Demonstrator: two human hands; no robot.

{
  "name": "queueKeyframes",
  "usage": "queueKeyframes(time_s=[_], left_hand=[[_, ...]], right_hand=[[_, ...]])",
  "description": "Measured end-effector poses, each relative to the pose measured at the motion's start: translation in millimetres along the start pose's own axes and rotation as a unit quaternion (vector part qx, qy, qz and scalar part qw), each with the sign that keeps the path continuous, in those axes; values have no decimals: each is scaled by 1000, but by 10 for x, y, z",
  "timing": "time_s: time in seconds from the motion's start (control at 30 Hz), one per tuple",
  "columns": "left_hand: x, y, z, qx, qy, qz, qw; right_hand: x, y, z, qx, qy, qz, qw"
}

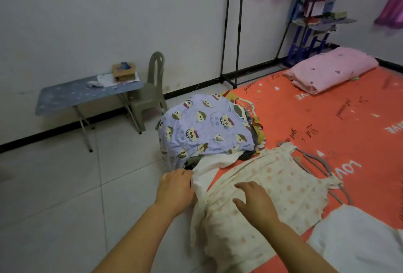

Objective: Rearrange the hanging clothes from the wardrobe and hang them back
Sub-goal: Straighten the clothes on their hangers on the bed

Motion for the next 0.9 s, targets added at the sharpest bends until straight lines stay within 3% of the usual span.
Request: queueKeyframes(time_s=[0.27, 0.57, 0.9], left_hand=[[-147, -574, 1040, -18, -45, -22, 999], [-201, -1316, 2677, -126, -77, -51, 988], [-263, -1150, 3994, -253, -105, -47, 961]], right_hand=[[-107, -243, 1107, -20, -7, -15, 1000], [-317, -524, 2414, -130, 19, -15, 991], [-137, -413, 3328, -222, 68, 28, 972]])
Point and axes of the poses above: each hand's wrist, its own z-axis towards the middle knuckle, its own x-axis out of the back of the hand, y = z × x, the point moved 7 cm from there along z, towards the middle knuckle, and after that the axes turned 7 degrees about z, right-handed, at the moved point
